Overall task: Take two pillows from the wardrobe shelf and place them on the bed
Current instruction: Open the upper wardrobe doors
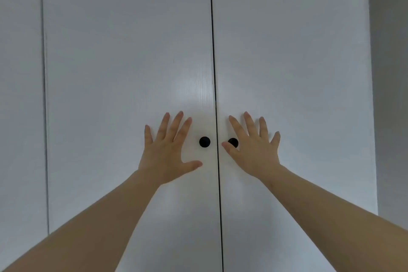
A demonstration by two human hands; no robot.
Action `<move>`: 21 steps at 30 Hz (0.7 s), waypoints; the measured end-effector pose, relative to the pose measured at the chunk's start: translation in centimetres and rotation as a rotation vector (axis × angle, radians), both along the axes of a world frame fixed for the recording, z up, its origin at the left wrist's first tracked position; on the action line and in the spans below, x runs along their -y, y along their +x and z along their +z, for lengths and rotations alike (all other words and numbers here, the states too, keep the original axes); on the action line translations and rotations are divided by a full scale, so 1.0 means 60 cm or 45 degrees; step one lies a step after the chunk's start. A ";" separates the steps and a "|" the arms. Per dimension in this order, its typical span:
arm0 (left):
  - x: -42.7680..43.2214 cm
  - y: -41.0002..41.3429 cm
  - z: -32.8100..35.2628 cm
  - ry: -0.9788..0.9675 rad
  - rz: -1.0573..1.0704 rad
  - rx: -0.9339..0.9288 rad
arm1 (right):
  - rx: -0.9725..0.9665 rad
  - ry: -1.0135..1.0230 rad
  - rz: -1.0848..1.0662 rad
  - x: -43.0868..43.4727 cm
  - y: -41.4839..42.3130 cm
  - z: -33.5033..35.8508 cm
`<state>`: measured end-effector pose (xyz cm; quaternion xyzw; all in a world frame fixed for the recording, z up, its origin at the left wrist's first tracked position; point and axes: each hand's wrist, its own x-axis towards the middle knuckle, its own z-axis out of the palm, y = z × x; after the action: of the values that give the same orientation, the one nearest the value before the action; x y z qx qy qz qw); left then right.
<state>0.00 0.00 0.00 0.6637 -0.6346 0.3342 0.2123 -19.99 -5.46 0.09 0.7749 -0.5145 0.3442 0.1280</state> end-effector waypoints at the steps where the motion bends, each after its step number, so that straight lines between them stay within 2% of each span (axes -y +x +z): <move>1: 0.005 0.002 -0.004 0.042 0.014 -0.029 | -0.015 -0.001 -0.014 0.001 0.000 -0.002; 4: 0.026 0.013 -0.015 0.095 0.051 -0.196 | -0.049 -0.021 -0.039 0.016 0.001 -0.013; 10: 0.041 0.017 -0.025 0.040 0.086 -0.134 | -0.063 -0.069 -0.024 0.031 0.018 -0.028; 17: 0.044 0.021 -0.036 -0.006 0.095 -0.111 | 0.259 -0.493 0.035 0.054 0.018 -0.052; 21: 0.045 0.023 -0.034 0.003 0.068 -0.118 | 0.304 -0.318 0.123 0.045 0.024 -0.032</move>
<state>1.38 -2.73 -2.05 0.6955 -0.6065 0.3080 0.2317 -18.54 -8.17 -1.80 0.7304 -0.4415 0.5007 0.1446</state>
